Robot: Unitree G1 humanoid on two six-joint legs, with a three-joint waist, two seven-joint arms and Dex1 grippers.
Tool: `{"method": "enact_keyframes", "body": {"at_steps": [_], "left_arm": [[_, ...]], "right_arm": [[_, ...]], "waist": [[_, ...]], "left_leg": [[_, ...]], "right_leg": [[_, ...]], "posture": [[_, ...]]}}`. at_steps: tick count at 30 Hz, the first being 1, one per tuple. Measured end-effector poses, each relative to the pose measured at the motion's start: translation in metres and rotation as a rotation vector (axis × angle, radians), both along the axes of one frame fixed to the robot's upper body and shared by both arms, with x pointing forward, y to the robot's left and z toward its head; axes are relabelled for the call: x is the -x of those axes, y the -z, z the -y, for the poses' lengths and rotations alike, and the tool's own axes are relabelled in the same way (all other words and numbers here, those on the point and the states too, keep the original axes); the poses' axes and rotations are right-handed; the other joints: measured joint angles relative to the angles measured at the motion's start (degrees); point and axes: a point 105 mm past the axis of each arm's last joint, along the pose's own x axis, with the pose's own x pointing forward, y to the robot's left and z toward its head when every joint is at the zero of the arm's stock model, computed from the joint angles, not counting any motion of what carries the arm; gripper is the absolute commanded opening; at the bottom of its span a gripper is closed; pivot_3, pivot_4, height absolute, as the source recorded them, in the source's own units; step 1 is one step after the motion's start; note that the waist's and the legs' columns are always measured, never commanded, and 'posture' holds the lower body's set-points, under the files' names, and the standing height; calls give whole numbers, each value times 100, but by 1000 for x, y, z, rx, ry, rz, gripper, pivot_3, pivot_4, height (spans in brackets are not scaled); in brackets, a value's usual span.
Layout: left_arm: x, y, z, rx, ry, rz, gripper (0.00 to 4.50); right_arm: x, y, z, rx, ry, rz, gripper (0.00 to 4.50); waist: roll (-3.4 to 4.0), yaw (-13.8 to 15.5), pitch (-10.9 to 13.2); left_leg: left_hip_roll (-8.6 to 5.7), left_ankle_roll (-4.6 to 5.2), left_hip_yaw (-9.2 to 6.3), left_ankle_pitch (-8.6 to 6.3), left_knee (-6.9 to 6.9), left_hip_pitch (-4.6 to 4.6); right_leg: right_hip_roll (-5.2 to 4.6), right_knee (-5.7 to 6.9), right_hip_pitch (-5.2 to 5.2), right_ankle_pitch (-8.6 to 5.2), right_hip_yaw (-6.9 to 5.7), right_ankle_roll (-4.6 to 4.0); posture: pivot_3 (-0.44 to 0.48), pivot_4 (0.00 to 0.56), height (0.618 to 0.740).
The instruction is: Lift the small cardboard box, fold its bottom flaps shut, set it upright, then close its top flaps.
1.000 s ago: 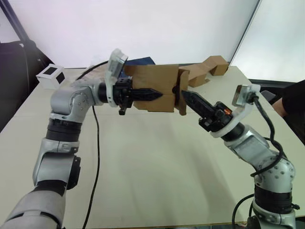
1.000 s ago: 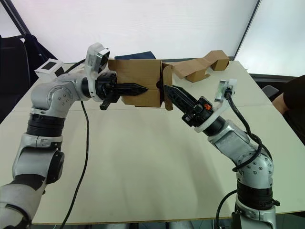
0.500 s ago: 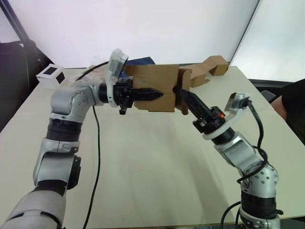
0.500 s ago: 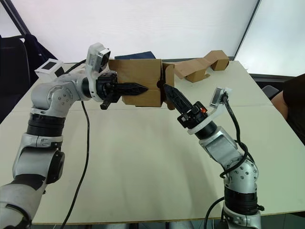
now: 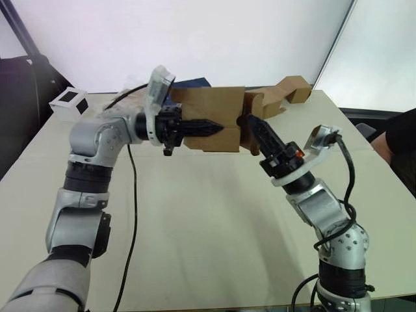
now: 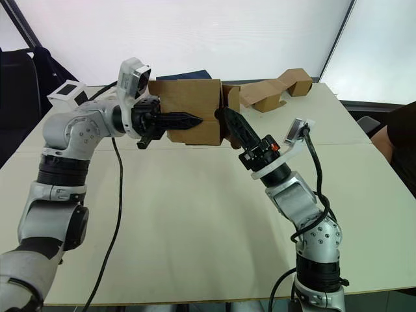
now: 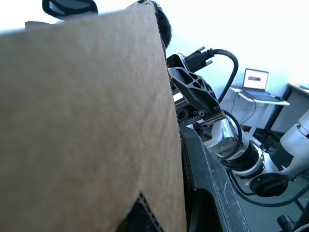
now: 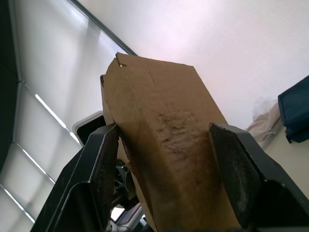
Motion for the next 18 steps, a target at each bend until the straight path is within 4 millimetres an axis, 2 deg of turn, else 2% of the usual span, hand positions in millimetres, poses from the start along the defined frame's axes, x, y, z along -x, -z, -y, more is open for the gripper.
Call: {"method": "enact_keyframes", "body": {"at_steps": [2, 3, 5, 6, 14, 17, 18], "left_arm": [[0, 0, 0, 0, -1, 1, 0], [0, 0, 0, 0, -1, 2, 0], [0, 0, 0, 1, -1, 1, 0], [0, 0, 0, 1, -1, 1, 0], [0, 0, 0, 1, -2, 1, 0], [0, 0, 0, 1, -2, 1, 0], [0, 0, 0, 1, -3, 2, 0]], "right_arm": [[2, 0, -1, 17, -5, 11, 3562], [3, -1, -2, 27, -8, 19, 3635], [4, -1, -4, 32, -17, 28, 4447], [5, -1, -4, 30, -18, 30, 4488], [4, -2, -2, 9, -25, 25, 4488], [2, -1, -1, -19, -24, 11, 3795], [1, -1, 0, -39, -24, 7, 3433]], "waist": [[0, 1, 0], [0, 1, 0], [0, -2, 0], [0, -2, 0], [0, -2, 0], [0, -2, 0], [0, -1, 0]], "left_leg": [[0, 0, 0, 0, 0, 0], [0, 0, 0, 0, 0, 0], [0, 0, 0, 0, 0, 0], [0, 0, 0, 0, 0, 0], [0, 0, 0, 0, 0, 0], [0, 0, 0, 0, 0, 0], [0, 0, 0, 0, 0, 0]], "right_leg": [[0, 0, 0, 0, 0, 0], [0, 0, 0, 0, 0, 0], [1, 0, 0, 0, 0, 0], [0, 0, 0, 0, 0, 0], [0, 0, 0, 0, 0, 0], [0, 0, 0, 0, 0, 0], [0, 0, 0, 0, 0, 0]], "posture": [[0, 150, 740], [0, 150, 740], [0, 150, 740], [0, 150, 740], [0, 150, 740], [0, 150, 740], [0, 150, 740]]}}
